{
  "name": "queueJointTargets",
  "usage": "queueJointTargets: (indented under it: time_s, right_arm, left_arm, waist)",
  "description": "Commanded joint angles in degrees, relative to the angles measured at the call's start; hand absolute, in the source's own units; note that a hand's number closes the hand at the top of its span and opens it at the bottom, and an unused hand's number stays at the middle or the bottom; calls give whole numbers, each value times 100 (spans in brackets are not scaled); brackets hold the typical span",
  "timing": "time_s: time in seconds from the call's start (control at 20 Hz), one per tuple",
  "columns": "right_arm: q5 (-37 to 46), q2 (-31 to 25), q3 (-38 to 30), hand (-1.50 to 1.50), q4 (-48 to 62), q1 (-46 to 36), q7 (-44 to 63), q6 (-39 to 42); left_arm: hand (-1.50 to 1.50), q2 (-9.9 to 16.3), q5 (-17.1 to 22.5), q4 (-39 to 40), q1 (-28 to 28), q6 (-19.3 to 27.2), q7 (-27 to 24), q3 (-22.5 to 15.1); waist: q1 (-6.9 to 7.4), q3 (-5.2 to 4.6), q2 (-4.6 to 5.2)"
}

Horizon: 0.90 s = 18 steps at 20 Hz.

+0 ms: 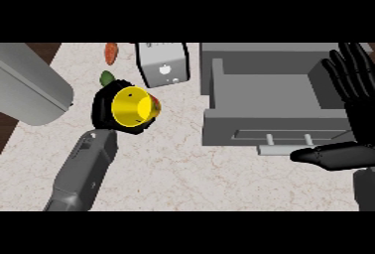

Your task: Pick up the cup, place it into the drawer and close the drawer

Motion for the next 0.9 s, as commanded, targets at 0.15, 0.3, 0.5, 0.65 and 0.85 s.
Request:
queueJointTargets:
  time_s: [0.15,0.3,0.5,0.65,0.85]
  right_arm:
    - [4,-44,-116,-150,-155,197,-20,7]
    - [191,84,53,-150,36,-28,-64,-119]
    - [85,72,20,-150,9,57,-83,-23]
    - [320,184,134,-150,-32,49,-148,-188]
    - [68,-77,-146,-150,312,-75,-329,107]
  left_arm:
    - [150,-368,-30,-1328,-670,364,1536,-473]
    - [150,-491,227,-1453,-1088,1069,1923,-1009]
    - [150,-497,124,-1391,-1950,1635,2721,-1095]
    - [150,-499,269,-921,-2690,1969,3016,-1149]
    - [150,-500,391,-317,-3354,2350,3575,-1466]
  waist:
    - [8,3,-27]
    - [-48,-1,-9]
    - [-105,0,10]
    - [-159,-1,34]
    - [-225,4,57]
